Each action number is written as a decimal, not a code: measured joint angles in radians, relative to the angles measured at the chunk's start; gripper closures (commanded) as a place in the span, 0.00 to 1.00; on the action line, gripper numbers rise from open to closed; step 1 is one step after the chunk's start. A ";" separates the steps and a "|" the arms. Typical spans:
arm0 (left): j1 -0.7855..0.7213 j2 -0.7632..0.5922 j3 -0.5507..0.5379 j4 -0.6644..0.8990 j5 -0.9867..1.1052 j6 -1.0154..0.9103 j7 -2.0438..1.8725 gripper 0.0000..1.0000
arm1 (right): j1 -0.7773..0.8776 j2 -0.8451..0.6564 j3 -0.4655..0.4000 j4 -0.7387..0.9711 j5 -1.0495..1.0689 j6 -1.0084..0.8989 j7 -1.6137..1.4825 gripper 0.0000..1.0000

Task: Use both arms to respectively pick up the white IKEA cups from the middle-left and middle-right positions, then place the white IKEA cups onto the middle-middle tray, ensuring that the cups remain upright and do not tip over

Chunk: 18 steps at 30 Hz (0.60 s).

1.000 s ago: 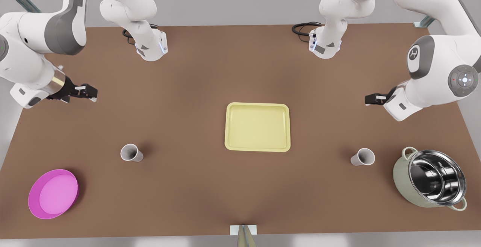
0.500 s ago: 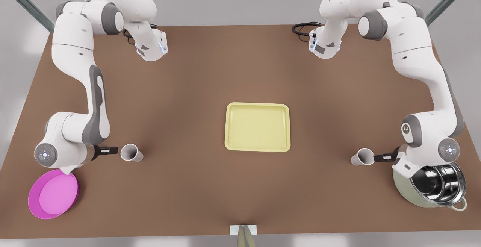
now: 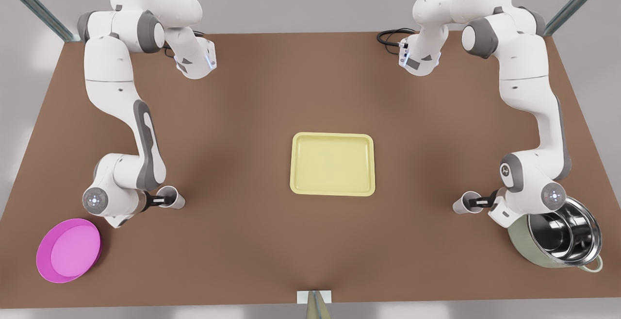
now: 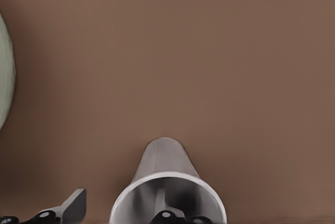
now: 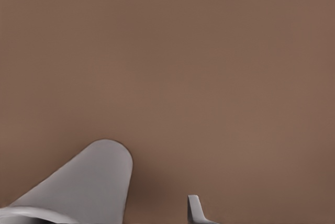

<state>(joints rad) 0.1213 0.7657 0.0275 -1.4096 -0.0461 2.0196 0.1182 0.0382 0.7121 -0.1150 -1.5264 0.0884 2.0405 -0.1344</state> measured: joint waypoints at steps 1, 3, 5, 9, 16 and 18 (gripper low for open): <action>-0.001 0.003 0.000 0.000 -0.004 0.001 -0.001 0.70 | 0.002 0.001 0.000 0.002 0.002 0.006 -0.003 0.57; -0.007 0.006 -0.001 -0.001 -0.009 0.003 -0.010 0.79 | 0.009 0.002 0.000 0.008 0.007 0.016 -0.009 0.70; -0.009 0.007 -0.002 -0.001 -0.019 0.004 -0.014 0.79 | 0.022 0.000 0.000 0.011 0.008 0.022 -0.013 0.79; -0.015 0.000 -0.020 0.025 -0.035 -0.014 -0.023 0.79 | 0.053 -0.038 0.001 0.017 0.021 0.028 -0.017 0.79; -0.263 -0.006 -0.218 0.295 -0.037 -0.205 -0.213 0.79 | 0.197 -0.108 0.178 0.113 0.041 0.037 -0.024 0.79; -0.341 0.011 -0.225 0.305 -0.037 -0.217 -0.290 0.79 | 0.244 -0.098 0.188 0.125 0.043 0.053 -0.026 0.79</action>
<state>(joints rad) -0.2197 0.7771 -0.1977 -1.1050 -0.0830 1.8025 -0.1720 0.2823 0.6142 0.0735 -1.4019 0.1315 2.0931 -0.1604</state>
